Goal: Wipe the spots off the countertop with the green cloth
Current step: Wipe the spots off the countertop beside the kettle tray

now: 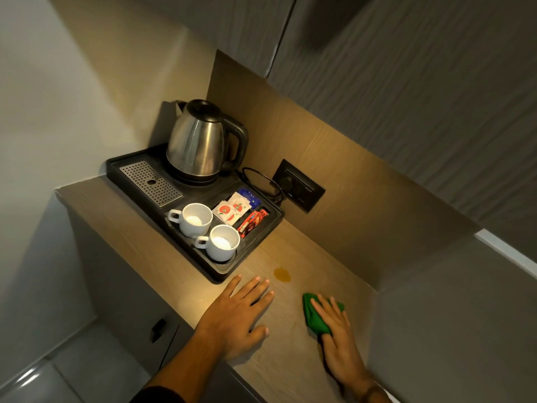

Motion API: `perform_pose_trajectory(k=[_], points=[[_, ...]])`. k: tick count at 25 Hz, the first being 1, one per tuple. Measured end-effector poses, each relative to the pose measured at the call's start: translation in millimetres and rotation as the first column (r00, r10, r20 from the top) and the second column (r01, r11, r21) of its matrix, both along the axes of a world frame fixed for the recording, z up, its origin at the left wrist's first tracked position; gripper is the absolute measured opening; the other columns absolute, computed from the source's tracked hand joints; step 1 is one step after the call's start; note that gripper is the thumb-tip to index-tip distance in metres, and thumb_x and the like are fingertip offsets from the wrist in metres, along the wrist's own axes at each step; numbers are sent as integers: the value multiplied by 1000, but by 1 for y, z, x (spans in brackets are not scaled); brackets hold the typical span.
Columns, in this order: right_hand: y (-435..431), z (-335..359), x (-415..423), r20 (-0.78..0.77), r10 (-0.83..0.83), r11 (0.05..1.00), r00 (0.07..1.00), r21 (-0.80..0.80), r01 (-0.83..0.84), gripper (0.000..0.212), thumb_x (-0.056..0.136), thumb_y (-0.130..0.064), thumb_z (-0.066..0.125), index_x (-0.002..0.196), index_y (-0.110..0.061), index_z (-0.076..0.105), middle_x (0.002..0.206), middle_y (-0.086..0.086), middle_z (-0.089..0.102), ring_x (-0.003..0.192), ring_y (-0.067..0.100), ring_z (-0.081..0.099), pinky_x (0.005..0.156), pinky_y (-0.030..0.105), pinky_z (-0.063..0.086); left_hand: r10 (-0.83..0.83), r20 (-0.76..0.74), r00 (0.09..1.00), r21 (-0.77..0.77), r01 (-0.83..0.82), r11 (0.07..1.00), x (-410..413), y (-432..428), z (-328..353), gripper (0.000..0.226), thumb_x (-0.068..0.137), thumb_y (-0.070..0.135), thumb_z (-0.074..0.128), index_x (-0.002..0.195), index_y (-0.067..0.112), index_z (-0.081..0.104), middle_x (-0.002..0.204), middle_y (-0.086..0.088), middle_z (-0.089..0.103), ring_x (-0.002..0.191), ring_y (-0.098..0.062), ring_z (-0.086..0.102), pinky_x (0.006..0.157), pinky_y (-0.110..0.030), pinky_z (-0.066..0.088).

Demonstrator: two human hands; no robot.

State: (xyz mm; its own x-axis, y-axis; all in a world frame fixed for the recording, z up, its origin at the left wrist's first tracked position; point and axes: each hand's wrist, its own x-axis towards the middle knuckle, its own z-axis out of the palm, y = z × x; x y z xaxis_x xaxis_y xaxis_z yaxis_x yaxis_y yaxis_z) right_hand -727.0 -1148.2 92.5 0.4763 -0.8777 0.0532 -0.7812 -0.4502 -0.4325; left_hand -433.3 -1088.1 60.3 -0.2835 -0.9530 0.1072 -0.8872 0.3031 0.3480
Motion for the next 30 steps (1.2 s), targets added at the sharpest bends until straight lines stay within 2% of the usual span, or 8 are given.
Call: perform_pose_trajectory(k=[6, 12, 17, 20, 23, 26, 28, 30], points=[[-55, 28, 35, 28, -346, 937, 938, 62, 344, 70, 88, 13, 47, 147, -24, 43, 161, 3, 34, 153, 28, 15, 124, 53, 6, -7, 21, 1000, 0, 7, 1000, 0, 0, 0, 74, 103, 66, 28, 163, 28, 9, 173, 2, -3, 156, -16, -11, 126, -53, -5], [26, -2, -11, 16, 97, 995, 995, 8, -97, 53, 99, -31, 34, 151, -41, 34, 164, -16, 26, 155, 15, 8, 122, 51, 6, -2, -6, 1000, -24, 2, 1000, -1, -1, -3, 74, 102, 65, 29, 163, 27, 13, 174, 1, 2, 157, -16, -9, 126, -53, -4], [2, 28, 23, 27, -139, 985, 990, 102, 136, 68, 92, 9, 48, 148, -28, 40, 161, -4, 27, 154, 27, 11, 124, 57, 4, -8, 15, 1000, -14, 8, 1000, 0, 0, 1, 73, 104, 64, 27, 164, 27, 10, 173, 1, -2, 156, -17, -11, 125, -51, -9], [34, 5, 35, -1, 44, 994, 999, 96, -43, 52, 102, -29, 31, 151, -47, 27, 164, -23, 18, 155, 19, 1, 124, 50, -3, -9, 9, 1000, -15, 9, 1000, 0, 1, 0, 74, 103, 65, 26, 163, 26, 12, 174, 0, 1, 156, -17, -10, 126, -53, -5], [51, -4, 0, -453, 234, 959, 860, 254, -127, 57, 77, -83, -15, 133, -76, -15, 128, -59, -41, 141, -4, -32, 122, 47, -7, 0, 12, 1000, -11, 1, 1000, 0, -1, -1, 74, 102, 65, 26, 163, 26, 11, 174, 0, -1, 156, -17, -11, 126, -55, -1], [44, 4, -14, -252, 85, 982, 964, 184, -39, 53, 102, -43, 22, 155, -40, 18, 154, -48, -4, 144, -12, -20, 124, 51, 1, -3, 21, 1000, -6, 3, 1000, -1, 0, 1, 74, 103, 65, 27, 163, 26, 9, 173, 1, -4, 156, -18, -11, 126, -56, 0], [52, 6, 2, -86, -30, 991, 996, 124, 40, 61, 93, -22, 37, 148, -46, 35, 162, -27, 20, 151, -1, -4, 122, 50, 1, -5, 25, 1000, -2, 5, 1000, 0, 1, 1, 75, 103, 65, 27, 163, 26, 8, 173, 1, -5, 156, -18, -12, 125, -56, 0], [58, 1, 9, -292, 118, 988, 949, 126, -84, 48, 99, -48, 16, 144, -63, 18, 157, -40, -11, 140, -16, -25, 123, 47, 2, -1, 14, 1000, -2, 1, 1000, 0, 1, 1, 75, 102, 65, 27, 163, 26, 9, 173, 0, -4, 156, -17, -11, 126, -56, -1]])
